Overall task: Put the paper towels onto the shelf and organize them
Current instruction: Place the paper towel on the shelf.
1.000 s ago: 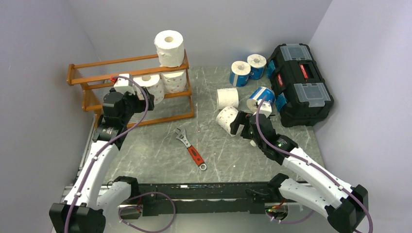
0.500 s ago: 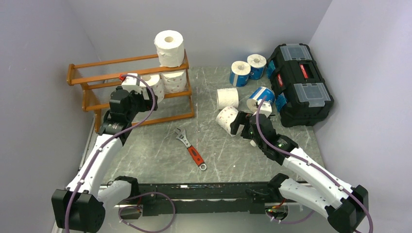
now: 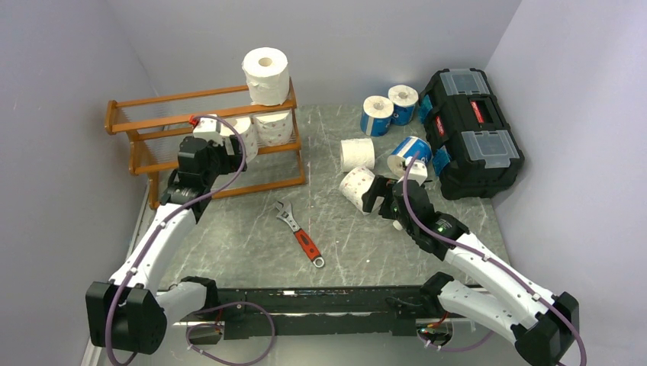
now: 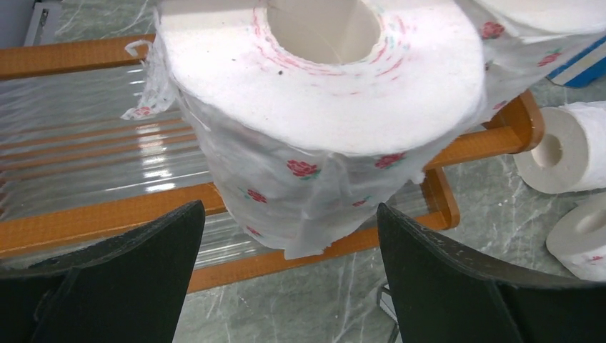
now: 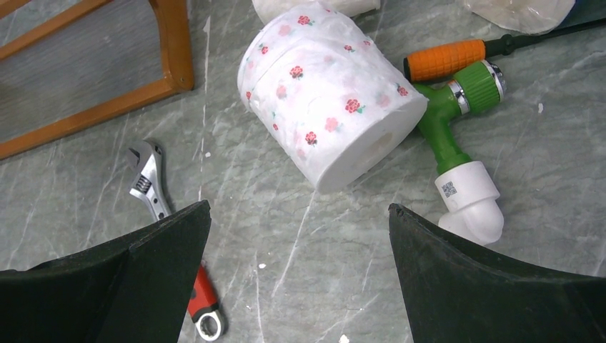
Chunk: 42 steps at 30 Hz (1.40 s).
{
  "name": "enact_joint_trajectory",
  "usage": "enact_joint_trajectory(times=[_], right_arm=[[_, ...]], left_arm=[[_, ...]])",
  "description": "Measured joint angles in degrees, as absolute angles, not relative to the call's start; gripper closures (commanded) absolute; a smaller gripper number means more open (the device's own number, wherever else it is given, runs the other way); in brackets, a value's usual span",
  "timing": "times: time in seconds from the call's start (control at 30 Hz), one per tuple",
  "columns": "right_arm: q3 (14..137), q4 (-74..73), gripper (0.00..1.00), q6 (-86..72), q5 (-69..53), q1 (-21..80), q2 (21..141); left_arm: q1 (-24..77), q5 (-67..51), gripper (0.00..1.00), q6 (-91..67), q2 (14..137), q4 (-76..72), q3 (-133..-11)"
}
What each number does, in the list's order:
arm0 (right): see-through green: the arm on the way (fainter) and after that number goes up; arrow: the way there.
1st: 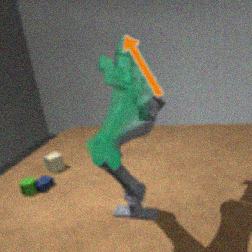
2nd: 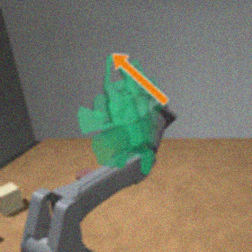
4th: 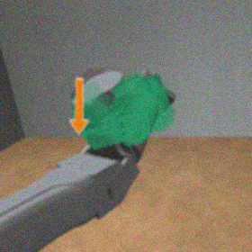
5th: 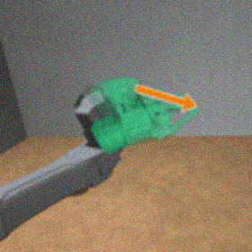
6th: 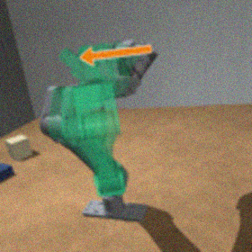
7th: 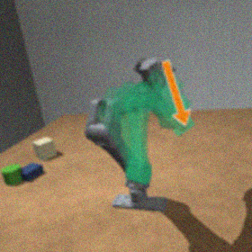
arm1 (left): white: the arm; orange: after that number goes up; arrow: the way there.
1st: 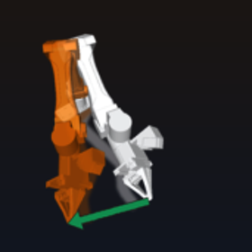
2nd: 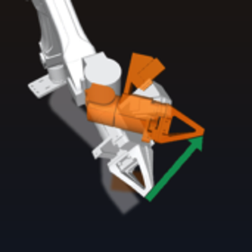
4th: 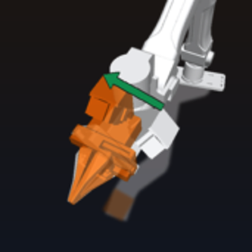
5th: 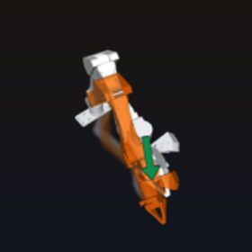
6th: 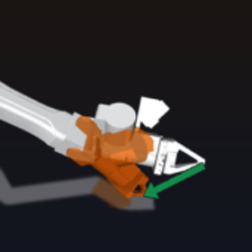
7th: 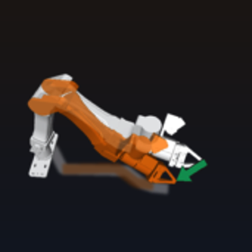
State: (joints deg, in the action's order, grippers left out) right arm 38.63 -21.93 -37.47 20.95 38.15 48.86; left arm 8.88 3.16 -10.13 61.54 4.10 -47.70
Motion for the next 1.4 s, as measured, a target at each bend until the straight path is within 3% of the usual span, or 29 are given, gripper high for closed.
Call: enact_joint_trajectory(times=[1.4], right_arm=[[37.93,-21.91,0.03,-37.26,21.17,38.04,50.30]], left_arm=[[9.10,7.35,0.10,-11.75,74.83,-4.05,-52.99]])
